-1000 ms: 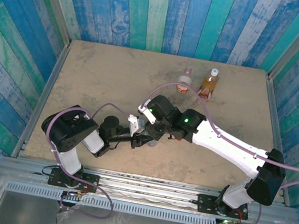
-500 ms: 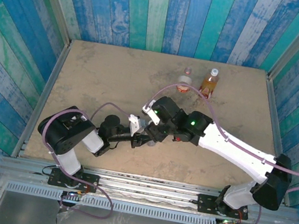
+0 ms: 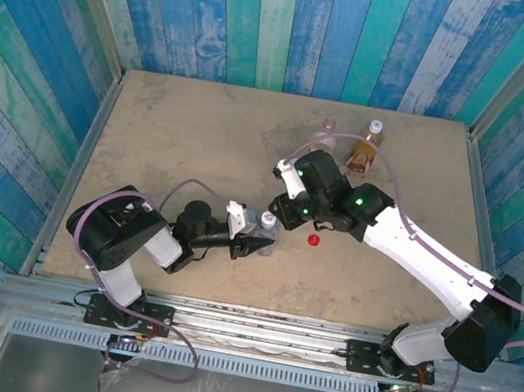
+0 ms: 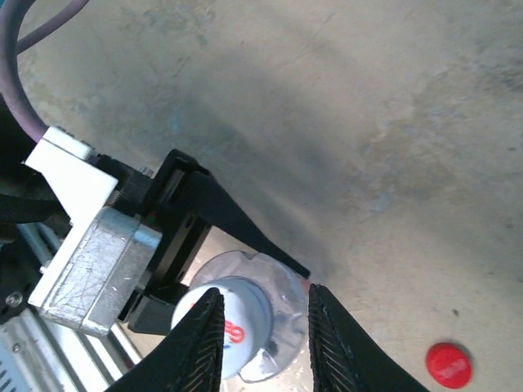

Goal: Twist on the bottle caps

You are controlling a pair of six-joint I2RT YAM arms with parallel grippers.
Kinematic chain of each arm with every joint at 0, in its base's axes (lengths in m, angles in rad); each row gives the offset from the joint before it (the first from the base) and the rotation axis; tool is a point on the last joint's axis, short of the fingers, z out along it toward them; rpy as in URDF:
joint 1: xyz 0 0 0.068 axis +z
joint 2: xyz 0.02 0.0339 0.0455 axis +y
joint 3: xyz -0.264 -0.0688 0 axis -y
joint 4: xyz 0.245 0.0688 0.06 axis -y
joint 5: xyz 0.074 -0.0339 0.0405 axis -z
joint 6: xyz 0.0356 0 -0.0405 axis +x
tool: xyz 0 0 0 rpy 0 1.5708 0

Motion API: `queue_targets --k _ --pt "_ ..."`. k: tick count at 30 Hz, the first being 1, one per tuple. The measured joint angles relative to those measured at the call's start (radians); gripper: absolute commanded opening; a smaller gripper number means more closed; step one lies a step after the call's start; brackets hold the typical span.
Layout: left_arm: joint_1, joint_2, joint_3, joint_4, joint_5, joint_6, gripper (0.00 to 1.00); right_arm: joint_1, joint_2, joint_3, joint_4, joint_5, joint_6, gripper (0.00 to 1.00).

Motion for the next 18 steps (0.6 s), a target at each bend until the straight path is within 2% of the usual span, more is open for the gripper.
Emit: queue_targets --k 10,18 --pt "0.0 0.0 0.0 -0.001 -0.001 -0.001 0.46 -0.014 0.031 -0.007 0.017 -0.099 0.012 0.2" --pt "-0.004 0.0 0.002 -0.006 -0.004 -0.004 0.46 -0.021 -0.027 -0.074 0.048 -0.115 0.037 0.19"
